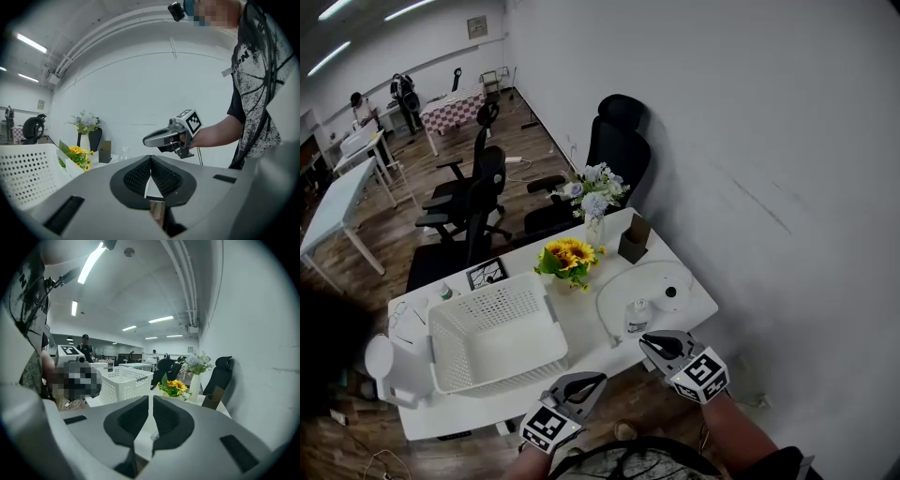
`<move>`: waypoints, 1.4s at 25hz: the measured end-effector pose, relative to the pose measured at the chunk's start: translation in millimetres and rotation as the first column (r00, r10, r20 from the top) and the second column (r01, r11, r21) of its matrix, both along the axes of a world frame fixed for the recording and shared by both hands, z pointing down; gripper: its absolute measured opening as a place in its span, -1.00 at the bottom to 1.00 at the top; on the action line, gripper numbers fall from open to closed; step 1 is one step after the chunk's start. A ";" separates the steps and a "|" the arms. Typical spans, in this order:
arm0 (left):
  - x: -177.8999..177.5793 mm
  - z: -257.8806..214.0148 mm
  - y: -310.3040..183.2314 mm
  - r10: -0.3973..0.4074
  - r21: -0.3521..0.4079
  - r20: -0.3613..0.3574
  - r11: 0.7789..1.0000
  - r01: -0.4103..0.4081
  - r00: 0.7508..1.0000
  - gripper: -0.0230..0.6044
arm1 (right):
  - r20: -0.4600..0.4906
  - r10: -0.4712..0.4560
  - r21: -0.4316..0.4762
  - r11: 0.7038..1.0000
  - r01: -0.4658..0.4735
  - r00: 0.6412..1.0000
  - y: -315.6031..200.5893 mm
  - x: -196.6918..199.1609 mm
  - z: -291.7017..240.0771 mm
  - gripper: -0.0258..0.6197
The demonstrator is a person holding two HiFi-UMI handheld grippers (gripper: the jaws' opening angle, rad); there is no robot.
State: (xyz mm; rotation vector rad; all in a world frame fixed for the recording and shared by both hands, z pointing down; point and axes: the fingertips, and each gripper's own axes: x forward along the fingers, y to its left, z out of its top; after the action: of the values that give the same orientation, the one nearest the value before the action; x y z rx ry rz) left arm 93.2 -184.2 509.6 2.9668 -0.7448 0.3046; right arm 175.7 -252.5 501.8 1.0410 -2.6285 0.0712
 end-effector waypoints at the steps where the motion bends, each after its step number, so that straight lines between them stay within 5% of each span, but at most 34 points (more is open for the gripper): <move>1: -0.9 -1.2 0.3 0.004 0.004 0.000 1.000 -0.004 1.000 -0.89 | 0.010 0.001 -0.002 1.000 -0.001 1.000 5.4 -2.6 0.1 -0.78; 18: 13.1 -13.0 3.5 0.068 0.029 -0.025 0.997 -0.067 0.997 -0.89 | 0.031 0.037 -0.040 0.999 -0.036 0.999 50.2 4.1 6.2 -0.85; 35: 22.8 -8.7 -2.4 0.050 0.024 -0.022 0.998 -0.049 0.999 -0.89 | 0.042 0.030 -0.065 0.998 -0.028 0.999 47.6 17.5 16.1 -0.85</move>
State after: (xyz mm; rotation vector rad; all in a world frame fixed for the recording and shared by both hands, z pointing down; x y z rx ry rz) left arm 116.0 -186.6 501.0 3.0091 -0.6778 0.2671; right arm 193.2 -204.9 517.9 1.0675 -2.6309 0.1848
